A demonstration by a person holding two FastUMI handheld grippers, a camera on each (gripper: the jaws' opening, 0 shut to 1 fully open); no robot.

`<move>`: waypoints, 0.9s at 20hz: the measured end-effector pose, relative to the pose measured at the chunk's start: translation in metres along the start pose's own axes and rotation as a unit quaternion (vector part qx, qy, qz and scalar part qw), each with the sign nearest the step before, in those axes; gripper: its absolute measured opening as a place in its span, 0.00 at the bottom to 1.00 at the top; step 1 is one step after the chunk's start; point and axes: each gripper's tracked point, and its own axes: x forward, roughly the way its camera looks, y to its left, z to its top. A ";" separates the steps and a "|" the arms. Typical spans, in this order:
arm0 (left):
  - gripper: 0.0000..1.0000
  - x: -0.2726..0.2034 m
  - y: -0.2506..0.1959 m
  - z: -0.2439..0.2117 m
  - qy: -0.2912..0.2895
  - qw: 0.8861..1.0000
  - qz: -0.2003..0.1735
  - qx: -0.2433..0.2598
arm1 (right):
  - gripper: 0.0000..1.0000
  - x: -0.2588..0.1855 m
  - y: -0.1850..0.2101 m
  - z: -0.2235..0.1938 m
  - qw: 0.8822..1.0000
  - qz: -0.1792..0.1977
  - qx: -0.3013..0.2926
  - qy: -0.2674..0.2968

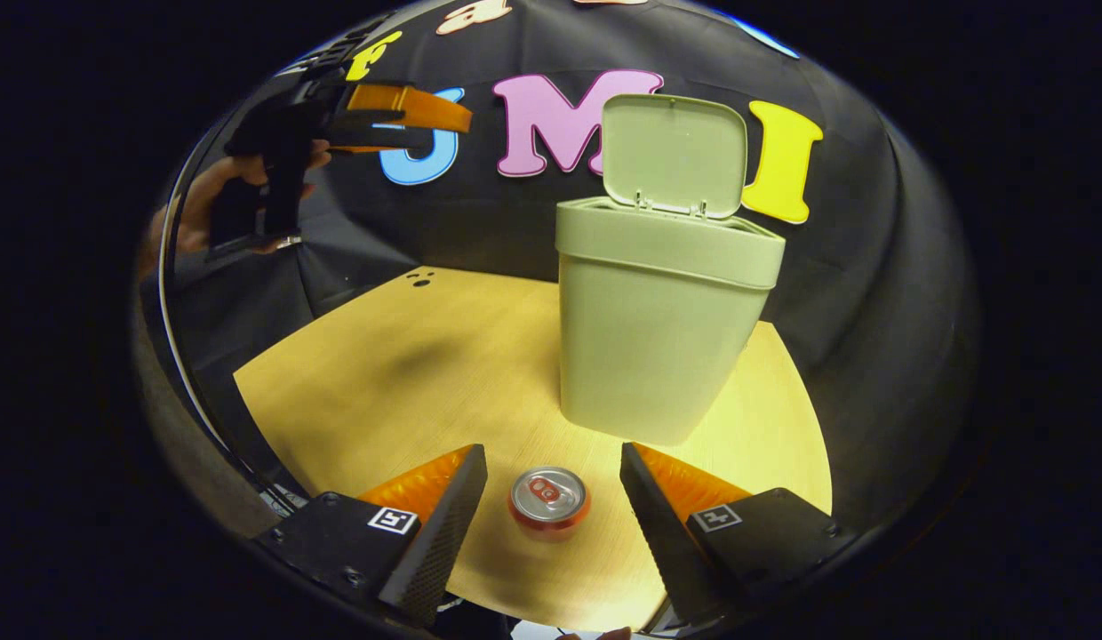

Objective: Press the lid of the desktop garbage bin to open it, pick up the crumpled paper on the desktop and throw it into the bin, then pick up the pop can on the desktop and drop it into the bin, and finally close the garbage bin lid.

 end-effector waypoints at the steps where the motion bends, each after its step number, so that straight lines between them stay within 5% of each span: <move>1: 0.97 -0.005 0.007 0.001 0.002 1.000 0.006 -0.012 | 0.95 0.003 0.000 -0.005 1.000 0.002 -0.001 0.007; 18: 0.96 -0.065 0.084 -0.014 0.015 0.996 0.088 -0.019 | 0.96 0.038 0.000 -0.065 0.996 0.009 -0.006 0.092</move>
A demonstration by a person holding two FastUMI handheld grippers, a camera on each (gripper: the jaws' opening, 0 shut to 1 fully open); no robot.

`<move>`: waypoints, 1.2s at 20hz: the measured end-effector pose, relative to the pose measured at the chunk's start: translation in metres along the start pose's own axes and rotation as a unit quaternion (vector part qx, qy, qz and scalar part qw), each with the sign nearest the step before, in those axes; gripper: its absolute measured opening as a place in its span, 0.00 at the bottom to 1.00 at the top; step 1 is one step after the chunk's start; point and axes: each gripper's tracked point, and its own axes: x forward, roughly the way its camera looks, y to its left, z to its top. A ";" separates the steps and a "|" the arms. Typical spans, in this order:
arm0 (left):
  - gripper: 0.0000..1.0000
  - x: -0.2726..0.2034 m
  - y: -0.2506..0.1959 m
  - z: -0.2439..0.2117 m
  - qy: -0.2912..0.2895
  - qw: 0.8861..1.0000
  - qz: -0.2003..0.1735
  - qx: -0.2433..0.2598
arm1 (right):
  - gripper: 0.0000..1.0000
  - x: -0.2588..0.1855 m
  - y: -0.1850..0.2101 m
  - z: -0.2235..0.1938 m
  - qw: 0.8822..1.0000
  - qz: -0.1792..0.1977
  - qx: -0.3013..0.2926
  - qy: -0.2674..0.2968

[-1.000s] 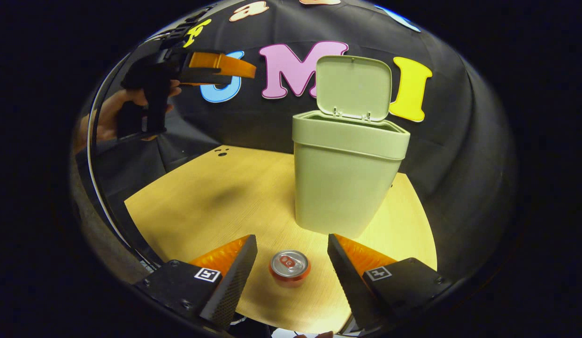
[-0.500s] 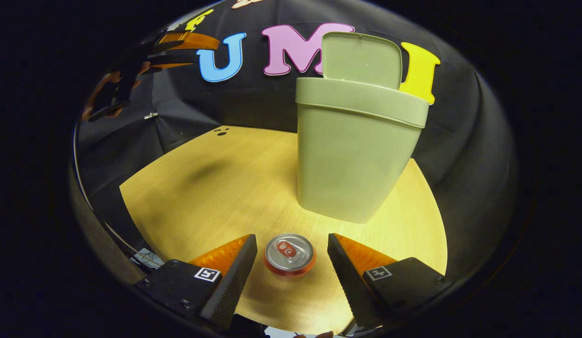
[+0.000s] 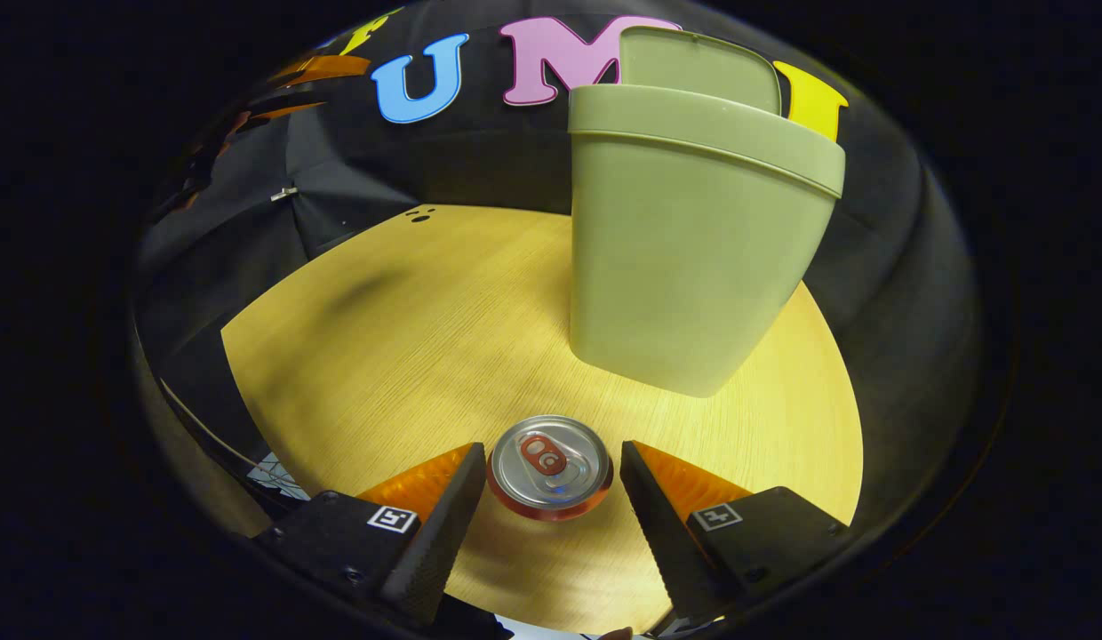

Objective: Press the lid of the desktop garbage bin to open it, pick up the crumpled paper on the desktop and throw it into the bin, then pick up the pop can on the desktop and drop it into the bin, and finally close the garbage bin lid.

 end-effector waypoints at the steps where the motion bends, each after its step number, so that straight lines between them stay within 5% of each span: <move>1: 0.96 -0.001 0.002 -0.001 0.000 1.000 0.002 0.000 | 0.96 0.001 0.000 -0.001 1.000 0.000 0.000 0.002; 3: 0.96 -0.003 0.005 -0.002 0.001 1.000 0.004 -0.002 | 0.95 0.006 0.000 -0.010 1.000 -0.004 0.004 0.022; 5: 0.96 -0.003 0.007 -0.004 0.002 1.000 0.005 -0.005 | 0.83 0.005 0.001 -0.008 1.000 -0.004 0.018 0.021; 12: 0.96 -0.003 0.012 -0.008 0.001 1.000 0.003 -0.005 | 0.82 -0.010 -0.001 0.007 1.000 -0.016 0.008 0.005; 24: 0.96 0.002 0.018 -0.014 0.002 1.000 -0.010 -0.017 | 0.82 -0.087 0.006 0.152 0.993 -0.009 0.019 -0.113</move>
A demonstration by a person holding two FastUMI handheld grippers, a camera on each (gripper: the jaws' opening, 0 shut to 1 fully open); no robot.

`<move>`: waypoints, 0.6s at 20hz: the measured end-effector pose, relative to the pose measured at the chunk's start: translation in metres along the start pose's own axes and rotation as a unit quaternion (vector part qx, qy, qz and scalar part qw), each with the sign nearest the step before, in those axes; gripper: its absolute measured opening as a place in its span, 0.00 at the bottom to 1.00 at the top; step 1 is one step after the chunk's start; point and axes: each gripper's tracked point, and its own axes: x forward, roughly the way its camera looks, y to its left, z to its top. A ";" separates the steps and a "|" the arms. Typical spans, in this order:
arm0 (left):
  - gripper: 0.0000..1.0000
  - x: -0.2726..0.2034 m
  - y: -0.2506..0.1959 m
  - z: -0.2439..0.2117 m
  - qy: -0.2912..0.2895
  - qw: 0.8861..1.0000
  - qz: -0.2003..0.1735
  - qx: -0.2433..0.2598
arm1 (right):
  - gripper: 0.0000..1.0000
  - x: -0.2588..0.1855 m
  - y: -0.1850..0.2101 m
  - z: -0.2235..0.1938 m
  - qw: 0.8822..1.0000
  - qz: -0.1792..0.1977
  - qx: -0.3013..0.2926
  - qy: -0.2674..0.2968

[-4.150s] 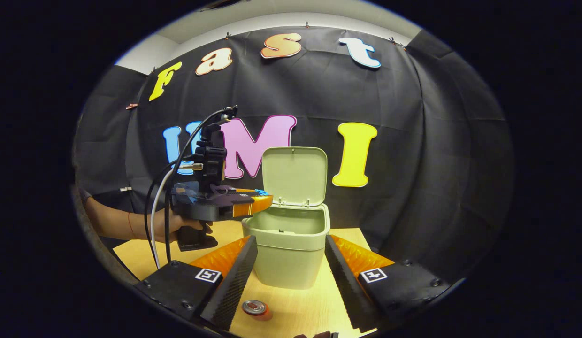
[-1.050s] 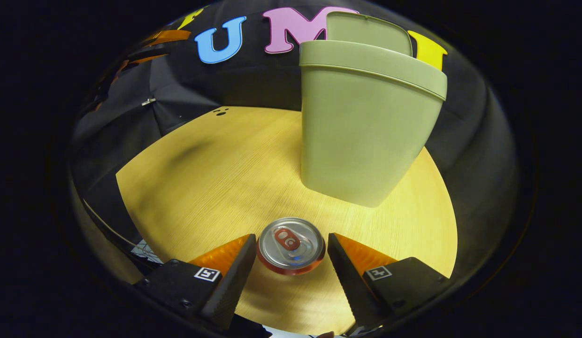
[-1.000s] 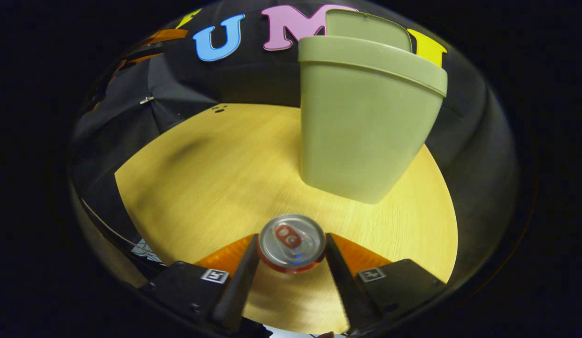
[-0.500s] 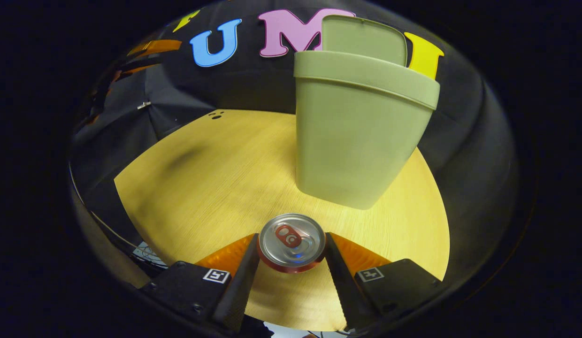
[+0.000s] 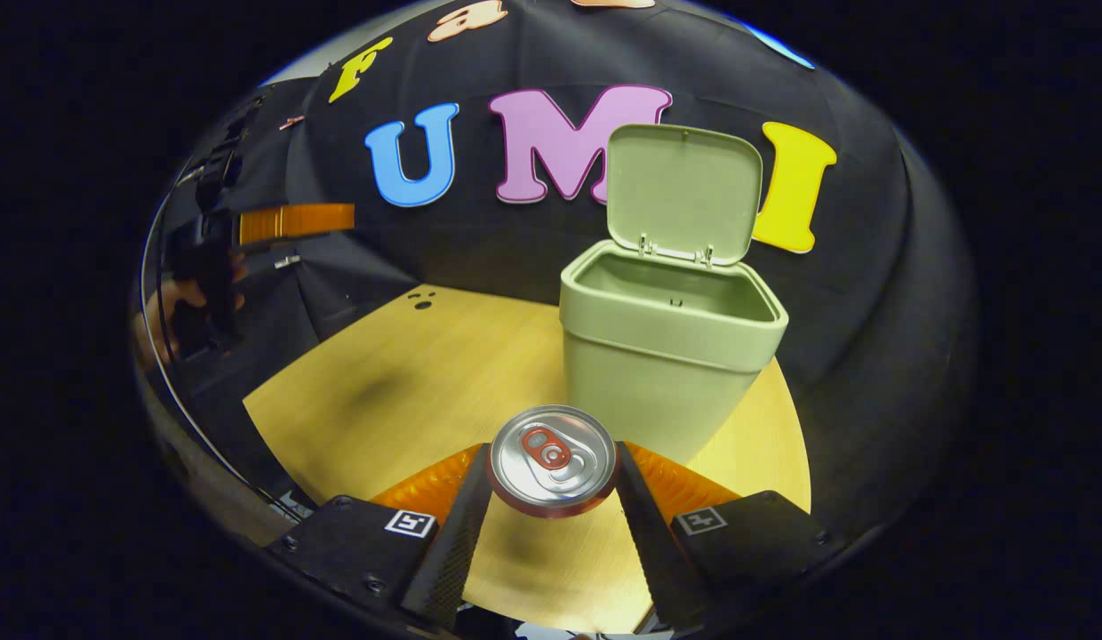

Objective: Press the lid of the desktop garbage bin to open it, pick up the crumpled paper on the desktop and throw it into the bin, then pick up the pop can on the desktop and drop it into the bin, and finally close the garbage bin lid.

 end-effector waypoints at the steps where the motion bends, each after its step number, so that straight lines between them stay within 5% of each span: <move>1: 0.96 -0.001 0.000 -0.001 0.000 1.000 -0.001 -0.001 | 0.82 -0.003 0.001 0.011 1.000 0.000 0.002 -0.007; 12: 0.96 -0.005 0.005 -0.006 0.005 1.000 -0.004 -0.006 | 0.82 -0.016 -0.005 0.122 0.995 -0.003 -0.012 -0.102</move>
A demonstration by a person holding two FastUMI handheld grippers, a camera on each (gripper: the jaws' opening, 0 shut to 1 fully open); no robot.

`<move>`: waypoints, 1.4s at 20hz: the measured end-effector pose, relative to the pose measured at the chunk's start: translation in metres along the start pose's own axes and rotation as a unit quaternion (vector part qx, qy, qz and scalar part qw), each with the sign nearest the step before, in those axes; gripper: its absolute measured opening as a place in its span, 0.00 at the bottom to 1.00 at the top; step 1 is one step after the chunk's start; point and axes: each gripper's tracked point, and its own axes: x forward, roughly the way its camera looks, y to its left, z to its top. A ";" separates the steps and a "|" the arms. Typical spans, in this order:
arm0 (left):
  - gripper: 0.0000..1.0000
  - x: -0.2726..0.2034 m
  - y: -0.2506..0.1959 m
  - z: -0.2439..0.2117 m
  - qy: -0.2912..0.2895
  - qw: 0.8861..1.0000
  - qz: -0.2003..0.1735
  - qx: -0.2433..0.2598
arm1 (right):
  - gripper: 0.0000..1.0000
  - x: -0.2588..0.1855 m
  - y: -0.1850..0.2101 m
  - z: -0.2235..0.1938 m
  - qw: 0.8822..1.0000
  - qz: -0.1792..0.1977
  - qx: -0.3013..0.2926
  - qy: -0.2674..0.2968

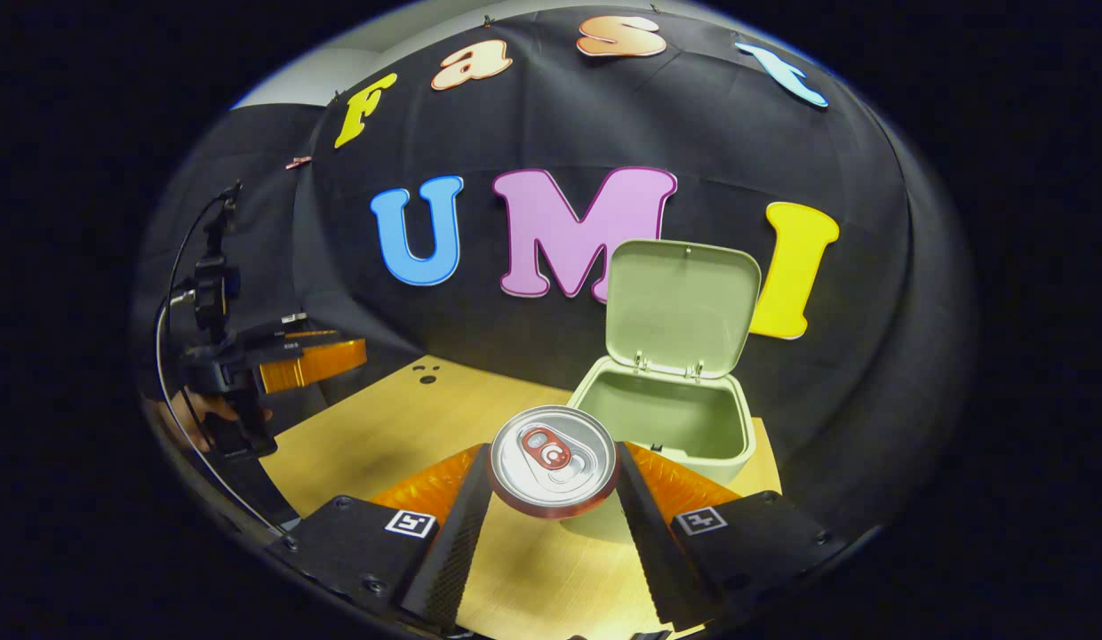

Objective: Press the lid of the desktop garbage bin to open it, pick up the crumpled paper on the desktop and throw it into the bin, then pick up the pop can on the desktop and drop it into the bin, and finally close the garbage bin lid.

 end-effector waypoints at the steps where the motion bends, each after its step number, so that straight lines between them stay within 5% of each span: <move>1: 0.96 -0.001 0.001 0.000 -0.002 1.000 0.002 -0.001 | 0.82 0.003 -0.004 0.010 1.000 -0.004 0.000 -0.009; 11: 0.96 -0.001 0.013 0.000 -0.004 1.000 0.015 -0.010 | 0.82 0.053 -0.057 0.047 0.999 -0.039 -0.008 -0.018; 28: 0.96 0.010 0.028 -0.005 0.008 0.999 0.032 -0.008 | 0.83 0.132 -0.104 -0.029 0.992 -0.061 0.035 0.102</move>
